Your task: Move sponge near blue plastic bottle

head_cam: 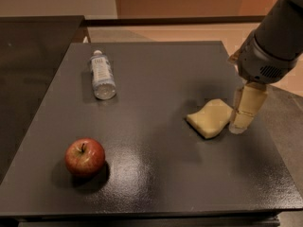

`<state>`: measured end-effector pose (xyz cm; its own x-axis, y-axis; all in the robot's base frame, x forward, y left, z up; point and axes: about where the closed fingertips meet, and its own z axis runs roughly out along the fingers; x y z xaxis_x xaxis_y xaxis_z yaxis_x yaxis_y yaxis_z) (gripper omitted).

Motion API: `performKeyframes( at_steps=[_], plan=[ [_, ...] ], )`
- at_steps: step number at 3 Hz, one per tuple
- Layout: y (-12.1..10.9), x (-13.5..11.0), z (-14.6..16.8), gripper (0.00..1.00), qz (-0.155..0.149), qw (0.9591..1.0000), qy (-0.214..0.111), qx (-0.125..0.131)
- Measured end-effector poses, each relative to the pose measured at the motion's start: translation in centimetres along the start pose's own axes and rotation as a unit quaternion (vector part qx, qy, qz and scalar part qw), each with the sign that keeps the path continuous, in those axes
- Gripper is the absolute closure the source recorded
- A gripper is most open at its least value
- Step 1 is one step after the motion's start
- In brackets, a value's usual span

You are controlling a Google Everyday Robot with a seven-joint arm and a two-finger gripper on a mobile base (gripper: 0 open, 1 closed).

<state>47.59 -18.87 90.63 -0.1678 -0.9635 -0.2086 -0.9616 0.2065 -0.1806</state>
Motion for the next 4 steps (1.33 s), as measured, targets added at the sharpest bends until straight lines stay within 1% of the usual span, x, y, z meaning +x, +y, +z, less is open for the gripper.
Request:
performKeyframes(
  at_steps=[1,2,3,4],
  plan=[
    [-0.5,-0.1,2.3,0.00,-0.008,0.9998,-0.009,-0.017],
    [-0.1,-0.7,4.0,0.00,-0.024,0.9988,-0.021,-0.037],
    [0.5,-1.4,5.0,0.00,-0.041,0.9975,-0.027,-0.052],
    [1.1,-1.9,5.9,0.00,-0.055,0.9959,-0.026,-0.067]
  ],
)
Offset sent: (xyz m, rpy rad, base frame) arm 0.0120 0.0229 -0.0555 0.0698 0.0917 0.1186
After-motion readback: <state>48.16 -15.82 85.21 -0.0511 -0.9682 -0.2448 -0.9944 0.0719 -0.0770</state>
